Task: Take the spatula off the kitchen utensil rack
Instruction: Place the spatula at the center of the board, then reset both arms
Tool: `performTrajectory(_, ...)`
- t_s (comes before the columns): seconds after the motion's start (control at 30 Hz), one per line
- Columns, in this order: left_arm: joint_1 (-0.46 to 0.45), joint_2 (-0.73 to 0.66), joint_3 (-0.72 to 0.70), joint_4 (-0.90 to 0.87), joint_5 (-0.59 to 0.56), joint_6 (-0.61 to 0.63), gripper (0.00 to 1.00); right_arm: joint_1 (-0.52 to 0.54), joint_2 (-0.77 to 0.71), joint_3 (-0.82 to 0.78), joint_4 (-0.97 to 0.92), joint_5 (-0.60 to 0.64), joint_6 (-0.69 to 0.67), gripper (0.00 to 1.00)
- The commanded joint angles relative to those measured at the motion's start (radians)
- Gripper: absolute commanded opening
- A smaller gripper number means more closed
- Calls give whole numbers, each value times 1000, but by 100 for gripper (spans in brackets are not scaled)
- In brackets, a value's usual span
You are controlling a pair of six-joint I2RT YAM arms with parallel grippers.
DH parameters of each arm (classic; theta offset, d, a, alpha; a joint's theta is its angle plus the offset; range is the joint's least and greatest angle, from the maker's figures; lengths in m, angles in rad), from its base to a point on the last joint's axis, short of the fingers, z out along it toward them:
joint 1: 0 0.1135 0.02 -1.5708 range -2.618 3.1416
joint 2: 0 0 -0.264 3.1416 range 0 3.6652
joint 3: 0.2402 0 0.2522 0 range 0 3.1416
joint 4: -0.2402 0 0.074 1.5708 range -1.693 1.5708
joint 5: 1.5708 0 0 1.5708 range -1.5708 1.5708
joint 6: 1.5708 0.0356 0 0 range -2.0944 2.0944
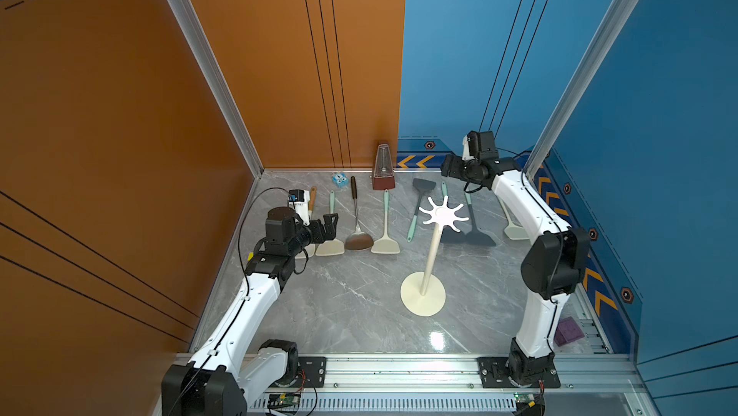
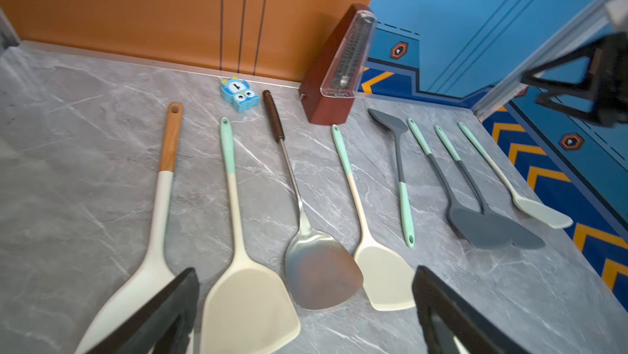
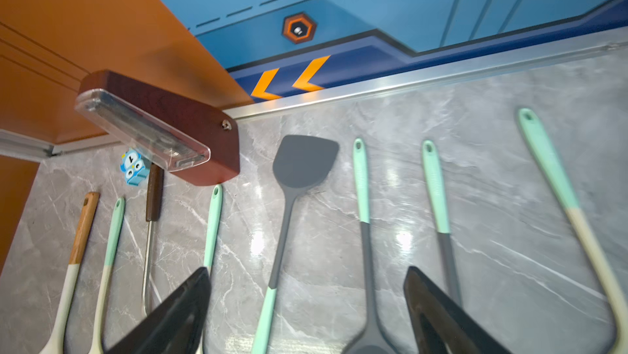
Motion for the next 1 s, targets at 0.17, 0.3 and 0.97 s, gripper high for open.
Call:
performTrajectory(0.17,144,57,-115,113,-124,-14,98,-56,-305,-539,215,210,-104,100)
performTrajectory(0.3,116,96,-225,301,-307,67,98,-84,-398,-750,342,353,-85,100)
performTrajectory(0.97,-10,493,-389,955,-344,331,98,-87,-389,-1282,1164,373,-316,100)
